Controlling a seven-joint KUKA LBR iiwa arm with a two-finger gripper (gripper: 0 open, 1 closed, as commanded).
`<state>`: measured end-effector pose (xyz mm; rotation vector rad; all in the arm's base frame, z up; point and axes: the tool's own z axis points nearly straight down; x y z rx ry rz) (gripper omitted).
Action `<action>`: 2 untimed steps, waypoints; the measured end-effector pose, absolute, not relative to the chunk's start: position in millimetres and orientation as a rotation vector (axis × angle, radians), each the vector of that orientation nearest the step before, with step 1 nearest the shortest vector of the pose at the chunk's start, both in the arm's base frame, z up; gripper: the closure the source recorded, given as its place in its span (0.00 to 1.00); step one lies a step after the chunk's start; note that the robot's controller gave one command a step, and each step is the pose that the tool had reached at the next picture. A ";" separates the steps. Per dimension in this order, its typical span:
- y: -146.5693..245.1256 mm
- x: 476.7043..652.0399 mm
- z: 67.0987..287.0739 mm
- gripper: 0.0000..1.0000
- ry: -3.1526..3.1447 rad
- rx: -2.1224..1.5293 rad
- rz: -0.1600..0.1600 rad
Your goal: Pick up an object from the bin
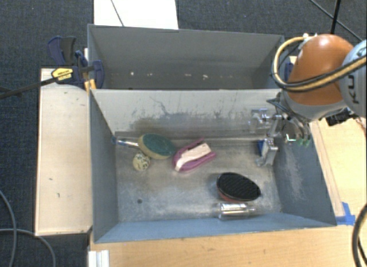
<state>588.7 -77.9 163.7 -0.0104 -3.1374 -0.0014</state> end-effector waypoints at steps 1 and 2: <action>-70.1 508.1 120.6 0.00 -3.128 0.214 -0.002; -10.5 520.8 69.6 0.00 -3.126 -0.325 -0.004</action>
Offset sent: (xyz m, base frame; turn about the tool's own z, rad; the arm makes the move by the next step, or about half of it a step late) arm -0.0781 0.0077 -0.0411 -0.1448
